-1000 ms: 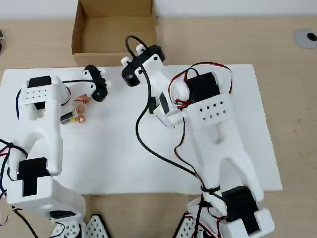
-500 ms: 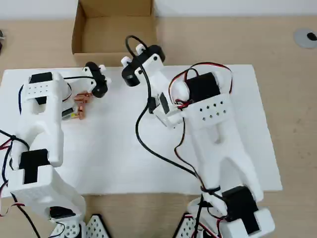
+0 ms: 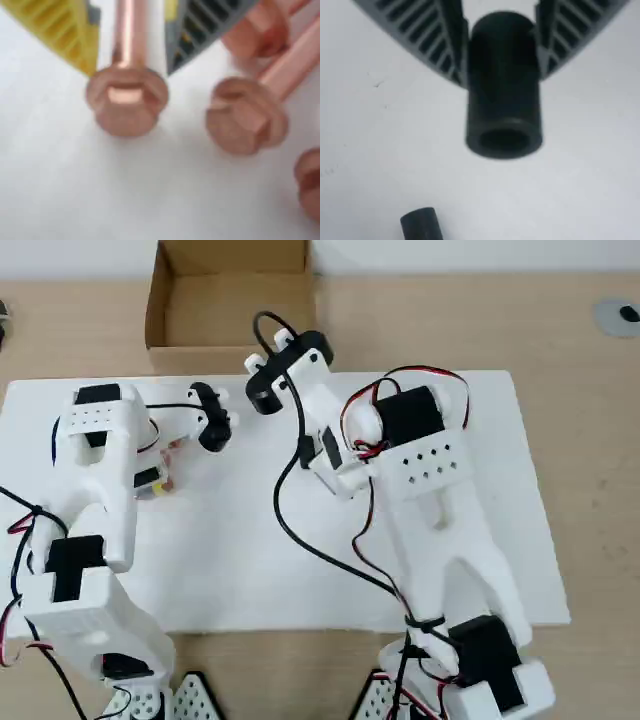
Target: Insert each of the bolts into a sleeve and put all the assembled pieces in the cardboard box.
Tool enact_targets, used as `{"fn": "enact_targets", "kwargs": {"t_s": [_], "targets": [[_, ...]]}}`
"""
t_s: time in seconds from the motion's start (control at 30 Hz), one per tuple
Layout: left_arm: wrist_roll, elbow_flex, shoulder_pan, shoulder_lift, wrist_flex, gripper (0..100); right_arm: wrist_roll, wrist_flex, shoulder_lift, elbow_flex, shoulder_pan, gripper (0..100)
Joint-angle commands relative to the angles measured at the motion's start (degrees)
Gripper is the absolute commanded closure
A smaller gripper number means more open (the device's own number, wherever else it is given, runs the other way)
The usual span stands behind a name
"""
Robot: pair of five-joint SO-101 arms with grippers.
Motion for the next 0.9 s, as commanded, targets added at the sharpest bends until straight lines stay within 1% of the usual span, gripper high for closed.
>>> {"fn": "enact_targets", "kwargs": {"t_s": [0.0,0.13,0.27,0.37,0.47,0.77,0.87], "targets": [[-0.26,-2.02,-0.35,-1.71,0.44,90,0.18,-0.70,-2.51,-0.04,0.04,98.7],[-1.32,1.14,-0.44,-1.71,0.26,90,0.18,-0.70,-2.59,-0.13,0.04,98.7],[-1.93,3.25,-2.55,-1.71,0.00,90,0.18,-0.70,-2.59,-0.13,0.04,98.7],[-1.93,4.31,-4.40,-1.71,-2.02,90,0.18,-0.70,-2.59,-0.13,0.04,98.7],[-1.93,6.24,-4.84,-1.71,-3.96,90,0.18,-0.70,-2.59,-0.22,0.04,98.7],[-1.67,10.73,-1.49,-1.71,-4.40,90,0.18,-0.70,-2.59,-0.40,0.04,98.7],[-1.41,10.73,-0.09,-1.98,-4.31,97,0.18,-0.70,-2.59,-0.40,0.04,98.7]]}}
